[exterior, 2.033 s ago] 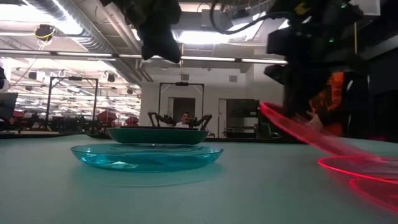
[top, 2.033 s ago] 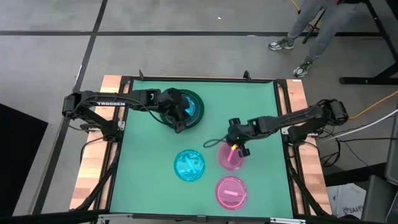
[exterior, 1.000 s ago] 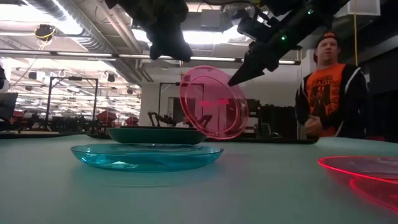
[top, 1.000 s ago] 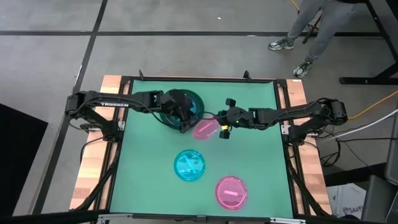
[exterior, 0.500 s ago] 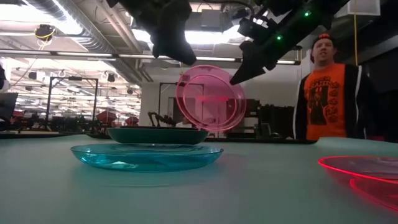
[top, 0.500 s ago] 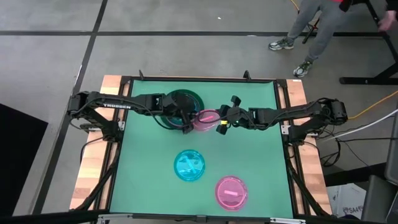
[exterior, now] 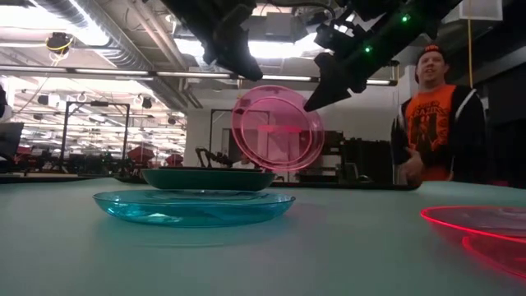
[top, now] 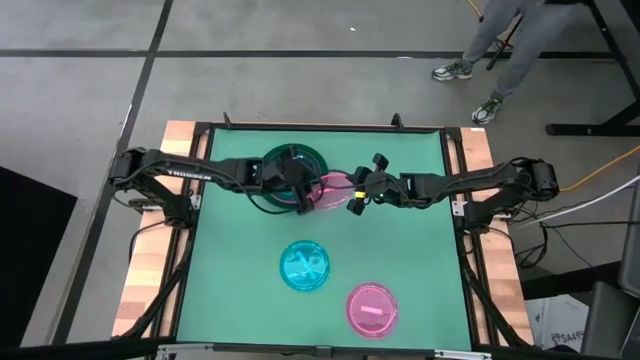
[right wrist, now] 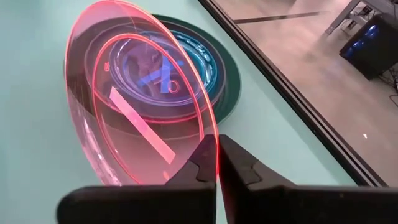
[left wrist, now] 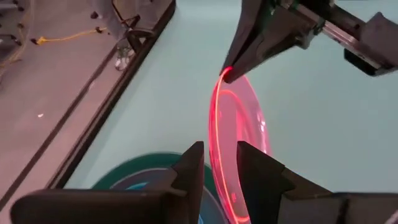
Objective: Stack plastic plates
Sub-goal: Stack the right light pink plate on top of the blue plate
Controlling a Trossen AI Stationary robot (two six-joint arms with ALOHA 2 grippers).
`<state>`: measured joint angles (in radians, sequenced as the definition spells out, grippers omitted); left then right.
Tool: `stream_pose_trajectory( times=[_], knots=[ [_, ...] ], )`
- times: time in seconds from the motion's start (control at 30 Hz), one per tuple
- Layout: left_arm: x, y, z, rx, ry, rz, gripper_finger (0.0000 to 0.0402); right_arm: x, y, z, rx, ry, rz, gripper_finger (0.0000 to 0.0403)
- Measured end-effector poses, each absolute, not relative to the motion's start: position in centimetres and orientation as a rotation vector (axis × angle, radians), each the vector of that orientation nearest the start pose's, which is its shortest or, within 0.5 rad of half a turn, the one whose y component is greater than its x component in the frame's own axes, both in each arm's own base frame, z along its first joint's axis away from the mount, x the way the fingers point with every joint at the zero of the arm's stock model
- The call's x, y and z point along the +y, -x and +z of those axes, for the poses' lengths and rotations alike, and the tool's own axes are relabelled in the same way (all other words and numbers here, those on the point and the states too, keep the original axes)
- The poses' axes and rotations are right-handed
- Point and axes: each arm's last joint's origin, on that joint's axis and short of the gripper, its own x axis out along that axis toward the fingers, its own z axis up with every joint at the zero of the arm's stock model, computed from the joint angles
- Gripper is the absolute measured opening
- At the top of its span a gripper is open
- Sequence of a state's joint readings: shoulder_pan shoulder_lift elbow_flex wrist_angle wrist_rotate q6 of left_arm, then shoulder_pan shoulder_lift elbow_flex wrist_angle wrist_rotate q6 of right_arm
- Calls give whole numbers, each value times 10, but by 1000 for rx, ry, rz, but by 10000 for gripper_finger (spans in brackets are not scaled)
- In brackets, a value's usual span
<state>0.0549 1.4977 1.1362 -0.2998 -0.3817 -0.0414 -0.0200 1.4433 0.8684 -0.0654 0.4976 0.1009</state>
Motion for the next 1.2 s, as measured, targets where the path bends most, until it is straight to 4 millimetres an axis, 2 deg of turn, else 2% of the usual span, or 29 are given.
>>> stream_pose_trajectory(
  times=[1.0, 1.2],
  knots=[
    [29, -324, 277, 653, -90, 503, 89, -20, -300, 229, 570, 19, -540, 0],
    [29, -324, 276, 667, -93, 503, 89, -20, -304, 234, 509, 1, -528, 0]
  ],
)
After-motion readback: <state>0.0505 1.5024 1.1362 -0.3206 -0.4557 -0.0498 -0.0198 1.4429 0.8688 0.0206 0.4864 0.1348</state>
